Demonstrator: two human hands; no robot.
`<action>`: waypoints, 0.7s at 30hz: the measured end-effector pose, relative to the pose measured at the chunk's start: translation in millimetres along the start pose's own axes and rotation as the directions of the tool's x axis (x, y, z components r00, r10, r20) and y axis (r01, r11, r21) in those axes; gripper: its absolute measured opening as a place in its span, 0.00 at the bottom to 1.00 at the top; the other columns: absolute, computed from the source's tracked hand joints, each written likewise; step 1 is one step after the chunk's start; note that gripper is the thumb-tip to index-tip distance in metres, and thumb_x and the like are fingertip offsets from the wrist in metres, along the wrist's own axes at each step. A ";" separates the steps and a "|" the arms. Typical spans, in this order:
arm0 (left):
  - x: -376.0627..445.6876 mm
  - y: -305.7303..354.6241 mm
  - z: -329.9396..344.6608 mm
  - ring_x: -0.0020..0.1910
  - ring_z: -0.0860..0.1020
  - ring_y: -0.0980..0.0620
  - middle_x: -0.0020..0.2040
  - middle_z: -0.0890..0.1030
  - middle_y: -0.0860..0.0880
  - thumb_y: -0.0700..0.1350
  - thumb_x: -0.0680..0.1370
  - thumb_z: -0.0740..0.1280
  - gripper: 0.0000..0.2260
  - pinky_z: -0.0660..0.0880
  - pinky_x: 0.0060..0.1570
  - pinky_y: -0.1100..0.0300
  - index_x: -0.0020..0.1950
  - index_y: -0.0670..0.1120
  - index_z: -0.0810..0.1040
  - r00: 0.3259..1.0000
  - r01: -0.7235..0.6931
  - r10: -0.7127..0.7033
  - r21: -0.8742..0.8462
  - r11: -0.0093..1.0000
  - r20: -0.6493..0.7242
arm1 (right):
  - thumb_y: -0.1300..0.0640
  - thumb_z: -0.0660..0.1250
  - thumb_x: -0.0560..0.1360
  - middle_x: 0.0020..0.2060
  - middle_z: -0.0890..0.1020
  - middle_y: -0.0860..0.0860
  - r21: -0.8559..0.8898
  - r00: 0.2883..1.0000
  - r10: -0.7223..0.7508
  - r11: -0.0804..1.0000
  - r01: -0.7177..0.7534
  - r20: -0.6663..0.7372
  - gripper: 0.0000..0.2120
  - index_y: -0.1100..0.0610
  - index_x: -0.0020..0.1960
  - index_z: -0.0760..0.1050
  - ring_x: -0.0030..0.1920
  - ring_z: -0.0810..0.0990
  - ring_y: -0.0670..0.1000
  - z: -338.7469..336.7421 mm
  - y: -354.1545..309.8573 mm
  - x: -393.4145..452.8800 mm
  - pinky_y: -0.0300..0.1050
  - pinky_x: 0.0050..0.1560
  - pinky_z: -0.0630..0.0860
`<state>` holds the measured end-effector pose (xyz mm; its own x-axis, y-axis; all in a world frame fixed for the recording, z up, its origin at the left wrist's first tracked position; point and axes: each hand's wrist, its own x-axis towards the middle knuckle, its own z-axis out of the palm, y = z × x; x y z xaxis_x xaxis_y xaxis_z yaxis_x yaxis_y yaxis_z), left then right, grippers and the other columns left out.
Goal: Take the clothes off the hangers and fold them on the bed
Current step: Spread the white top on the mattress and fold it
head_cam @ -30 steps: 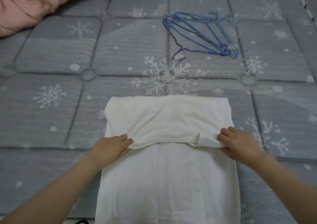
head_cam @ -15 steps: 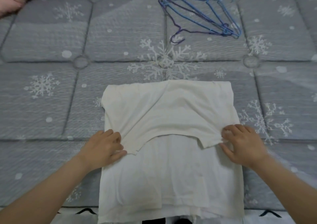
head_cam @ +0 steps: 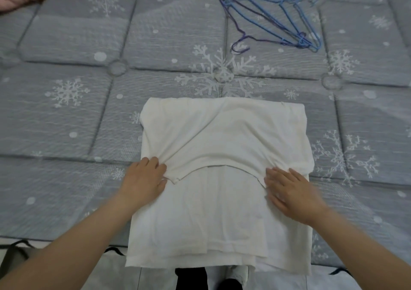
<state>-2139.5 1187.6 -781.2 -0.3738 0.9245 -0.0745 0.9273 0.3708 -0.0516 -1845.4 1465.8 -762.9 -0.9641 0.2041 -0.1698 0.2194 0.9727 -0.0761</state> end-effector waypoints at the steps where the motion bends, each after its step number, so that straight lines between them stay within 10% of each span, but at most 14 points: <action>1: -4.9 3.1 -4.3 0.34 0.76 0.46 0.37 0.75 0.47 0.55 0.66 0.69 0.14 0.70 0.29 0.56 0.41 0.45 0.79 0.999 0.032 -0.032 -0.003 0.999 0.013 | 0.42 0.40 0.80 0.61 0.78 0.53 -0.004 1.000 0.016 1.000 -0.016 0.018 0.31 0.54 0.58 0.78 0.62 0.77 0.54 -2.7 -2.9 -0.9 0.53 0.64 0.68; 8: -61.0 37.9 -20.7 0.53 0.77 0.46 0.56 0.78 0.46 0.58 0.61 0.76 0.36 0.77 0.48 0.52 0.63 0.48 0.69 1.000 -0.006 0.006 -0.142 0.990 0.000 | 0.43 0.55 0.72 0.61 0.77 0.53 0.023 0.999 -0.033 0.999 0.033 -0.002 0.25 0.54 0.63 0.72 0.60 0.76 0.53 -17.2 -22.2 -25.5 0.51 0.64 0.67; 16: -112.0 60.7 -19.8 0.37 0.71 0.52 0.42 0.74 0.53 0.67 0.58 0.70 0.22 0.64 0.36 0.59 0.41 0.51 0.76 0.957 -0.235 0.247 -0.093 0.968 0.151 | 0.34 0.60 0.68 0.47 0.79 0.51 0.090 0.998 -0.022 0.996 0.016 0.063 0.23 0.53 0.49 0.72 0.39 0.80 0.51 -6.2 -45.8 -81.7 0.42 0.34 0.76; 21: -135.4 66.9 -5.9 0.36 0.73 0.48 0.42 0.75 0.48 0.60 0.51 0.77 0.26 0.68 0.32 0.58 0.40 0.47 0.76 0.941 -0.210 0.216 -0.051 0.976 0.259 | 0.32 0.67 0.62 0.51 0.78 0.53 0.021 0.994 0.058 0.998 -0.060 0.095 0.28 0.54 0.49 0.76 0.48 0.80 0.55 27.4 -72.4 -123.2 0.48 0.43 0.78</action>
<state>-2026.7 1087.8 -768.6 -0.1566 0.9276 -0.3393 0.9849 0.1723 0.0165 -1738.4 1367.2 -763.4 -0.9313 0.2486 -0.2663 0.2800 0.9561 -0.0867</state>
